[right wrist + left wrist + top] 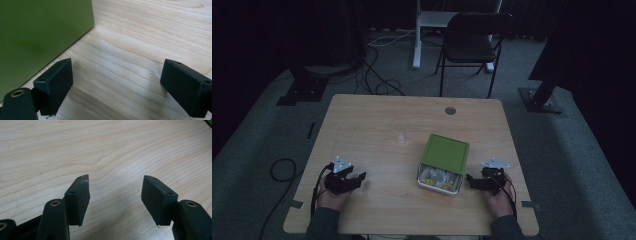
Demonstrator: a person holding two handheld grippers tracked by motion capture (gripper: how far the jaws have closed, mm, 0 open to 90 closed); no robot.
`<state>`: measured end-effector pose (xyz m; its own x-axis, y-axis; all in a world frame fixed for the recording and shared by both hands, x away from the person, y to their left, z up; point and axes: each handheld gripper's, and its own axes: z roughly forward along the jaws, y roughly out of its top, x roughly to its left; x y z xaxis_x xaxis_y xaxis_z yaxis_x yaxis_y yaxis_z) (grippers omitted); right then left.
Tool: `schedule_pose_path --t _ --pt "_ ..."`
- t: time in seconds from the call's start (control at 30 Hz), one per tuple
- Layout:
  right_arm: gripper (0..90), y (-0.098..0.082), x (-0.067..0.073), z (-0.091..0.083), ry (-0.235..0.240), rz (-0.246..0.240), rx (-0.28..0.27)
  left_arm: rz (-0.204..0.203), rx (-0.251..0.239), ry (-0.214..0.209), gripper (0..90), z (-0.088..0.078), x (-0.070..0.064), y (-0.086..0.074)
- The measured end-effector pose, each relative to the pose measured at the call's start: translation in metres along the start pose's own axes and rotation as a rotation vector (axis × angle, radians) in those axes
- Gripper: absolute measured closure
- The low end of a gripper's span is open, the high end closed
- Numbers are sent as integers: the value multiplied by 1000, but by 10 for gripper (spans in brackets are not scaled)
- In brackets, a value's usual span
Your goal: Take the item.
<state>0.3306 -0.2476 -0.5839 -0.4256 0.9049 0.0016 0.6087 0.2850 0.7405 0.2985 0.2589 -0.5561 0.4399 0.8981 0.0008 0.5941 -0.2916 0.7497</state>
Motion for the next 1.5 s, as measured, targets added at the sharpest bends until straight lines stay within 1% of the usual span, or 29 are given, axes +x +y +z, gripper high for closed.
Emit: schedule_pose_path --t 0.1,0.37,0.57,0.6,0.8,0.87,1.1,1.17,1.3,1.4,1.43,1.5 --pt "106 0 0 0 0 0 0 13 -3 -2 406 -2 -3 1" --pt "106 0 0 0 0 0 0 28 -6 -10 406 -2 -12 6" --pt "106 0 0 0 -1 1 0 51 -20 -38 406 -3 -23 12" --pt "106 0 0 0 -1 1 0 57 -19 -40 406 -3 -25 13" --pt "106 0 0 0 -1 1 0 64 -29 -51 407 -3 -31 18" --pt "106 0 0 0 -1 1 0 74 -33 -65 407 -4 -36 22" --pt "106 0 0 0 -1 1 0 84 -44 -85 408 -3 -45 28" --pt "106 0 0 0 -1 1 0 90 -44 -85 407 -3 -46 29" --pt "106 0 0 0 -1 1 0 107 -51 -97 407 -4 -53 34" --pt "106 0 0 0 -1 1 0 111 -54 -103 408 -5 -56 36" --pt "106 0 0 0 -1 1 0 121 -59 -112 407 -5 -60 39" --pt "106 0 0 0 -1 1 0 126 -59 -116 408 -5 -63 40"
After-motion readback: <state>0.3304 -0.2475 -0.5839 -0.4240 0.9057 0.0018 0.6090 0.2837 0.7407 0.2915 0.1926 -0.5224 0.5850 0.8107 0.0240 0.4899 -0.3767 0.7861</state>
